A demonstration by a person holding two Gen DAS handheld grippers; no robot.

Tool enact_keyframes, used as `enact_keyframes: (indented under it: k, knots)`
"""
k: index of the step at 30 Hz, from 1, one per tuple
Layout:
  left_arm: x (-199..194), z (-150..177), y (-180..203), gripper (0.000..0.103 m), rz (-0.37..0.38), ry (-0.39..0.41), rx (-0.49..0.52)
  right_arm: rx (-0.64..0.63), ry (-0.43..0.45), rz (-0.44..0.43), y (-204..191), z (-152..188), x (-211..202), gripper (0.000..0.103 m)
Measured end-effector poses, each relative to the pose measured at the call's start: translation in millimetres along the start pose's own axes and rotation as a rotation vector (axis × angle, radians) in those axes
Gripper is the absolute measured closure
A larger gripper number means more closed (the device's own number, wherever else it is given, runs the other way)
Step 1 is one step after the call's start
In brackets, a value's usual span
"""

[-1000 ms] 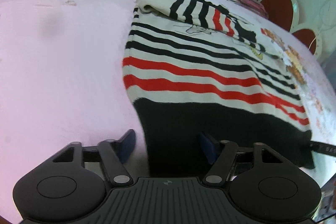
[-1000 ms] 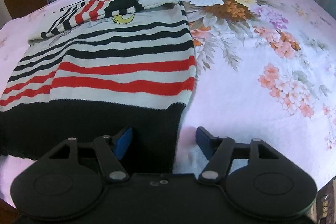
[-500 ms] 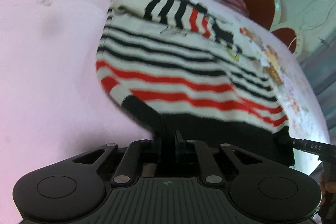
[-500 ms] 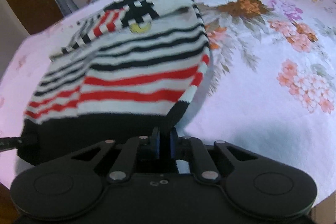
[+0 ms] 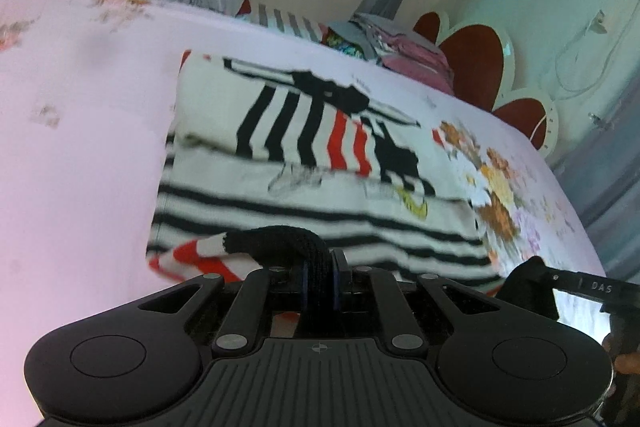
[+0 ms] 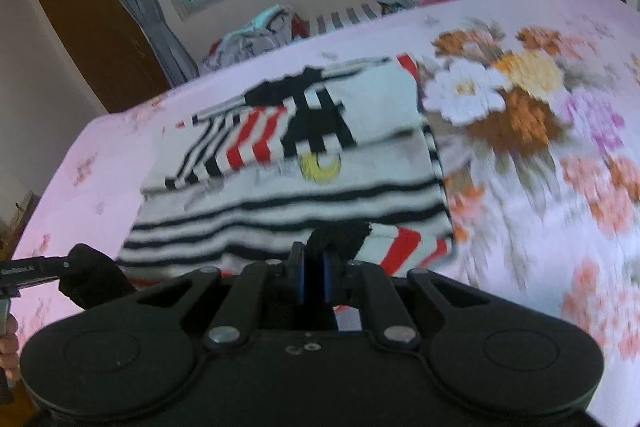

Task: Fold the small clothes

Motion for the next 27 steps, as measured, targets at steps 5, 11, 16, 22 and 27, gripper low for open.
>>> enact_keyframes:
  k: [5,11,16,22,27]
  knots:
    - [11,-33,3,0.093,-0.006,0.034,0.008,0.012,0.026,-0.039,0,-40,9,0.094]
    - [30,-70,5,0.093,-0.008,0.071,0.001,0.018,0.052,-0.058,-1,-84,28,0.094]
    - [41,-104,0,0.093,-0.010,0.112,-0.025,0.030,0.064,-0.066,2,-117,46,0.094]
    - [65,-146,-14,0.093,-0.046,0.142,-0.052,0.069,0.068,-0.063,14,-157,73,0.094]
    - [93,-177,-21,0.093,-0.091,0.160,-0.071,0.136,0.046,-0.070,30,-183,106,0.094]
Point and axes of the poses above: each gripper's, at about its wrist camera, not at the fingertips, and x roughly the way its jaws point, y to its right, z to its underside, the point moved 7 cm from there along x, roughly the way its jaws point, and after that the axes turned 9 degrees about -y, right-handed, at the moved point
